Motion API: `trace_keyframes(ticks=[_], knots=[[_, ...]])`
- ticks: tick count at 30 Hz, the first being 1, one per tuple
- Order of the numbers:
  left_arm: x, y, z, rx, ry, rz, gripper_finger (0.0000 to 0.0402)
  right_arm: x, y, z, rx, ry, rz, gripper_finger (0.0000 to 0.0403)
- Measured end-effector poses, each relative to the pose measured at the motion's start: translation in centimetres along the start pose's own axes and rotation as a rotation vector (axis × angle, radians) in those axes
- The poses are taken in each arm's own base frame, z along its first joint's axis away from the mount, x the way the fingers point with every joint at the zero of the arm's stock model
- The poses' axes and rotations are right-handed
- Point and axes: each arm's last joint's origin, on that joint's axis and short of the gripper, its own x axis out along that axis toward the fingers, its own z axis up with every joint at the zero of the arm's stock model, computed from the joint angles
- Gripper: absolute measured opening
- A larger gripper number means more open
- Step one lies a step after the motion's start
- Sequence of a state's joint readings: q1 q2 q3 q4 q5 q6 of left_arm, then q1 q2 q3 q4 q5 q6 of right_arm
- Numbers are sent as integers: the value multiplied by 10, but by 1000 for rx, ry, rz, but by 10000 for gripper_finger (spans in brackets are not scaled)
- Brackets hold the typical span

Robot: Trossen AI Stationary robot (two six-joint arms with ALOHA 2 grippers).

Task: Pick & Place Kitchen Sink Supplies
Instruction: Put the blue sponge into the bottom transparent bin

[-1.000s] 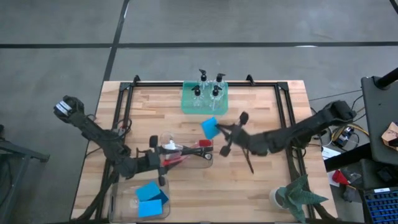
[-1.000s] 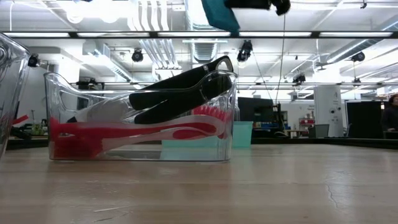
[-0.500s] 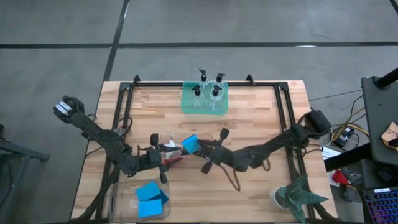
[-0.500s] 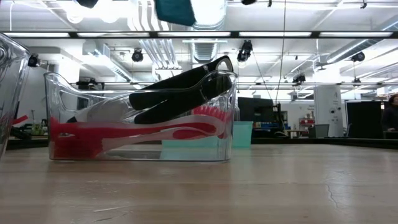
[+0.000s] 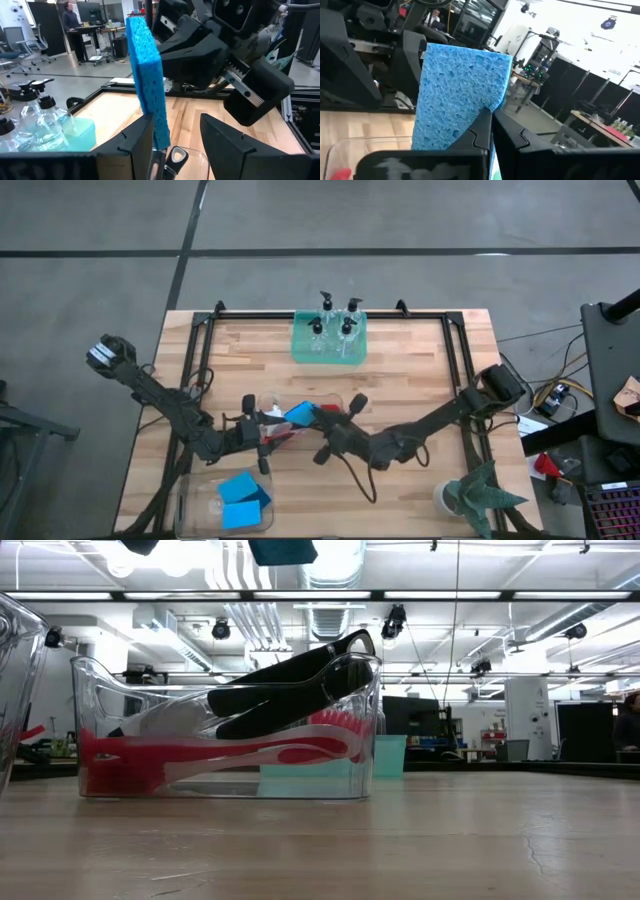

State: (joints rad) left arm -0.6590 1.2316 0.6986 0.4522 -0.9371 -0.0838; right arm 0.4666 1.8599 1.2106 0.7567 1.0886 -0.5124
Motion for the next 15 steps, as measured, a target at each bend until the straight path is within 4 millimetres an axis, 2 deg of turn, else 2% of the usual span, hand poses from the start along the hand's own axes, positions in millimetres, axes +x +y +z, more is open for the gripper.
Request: trace_keyframes(ticks=[10,15], knots=[[0,1,0,10,-4,45,172,-15,6,4,-2,1,6,8],[1,-1,1,-4,-9,-27,172,-13,5,5,16,0,1,8]])
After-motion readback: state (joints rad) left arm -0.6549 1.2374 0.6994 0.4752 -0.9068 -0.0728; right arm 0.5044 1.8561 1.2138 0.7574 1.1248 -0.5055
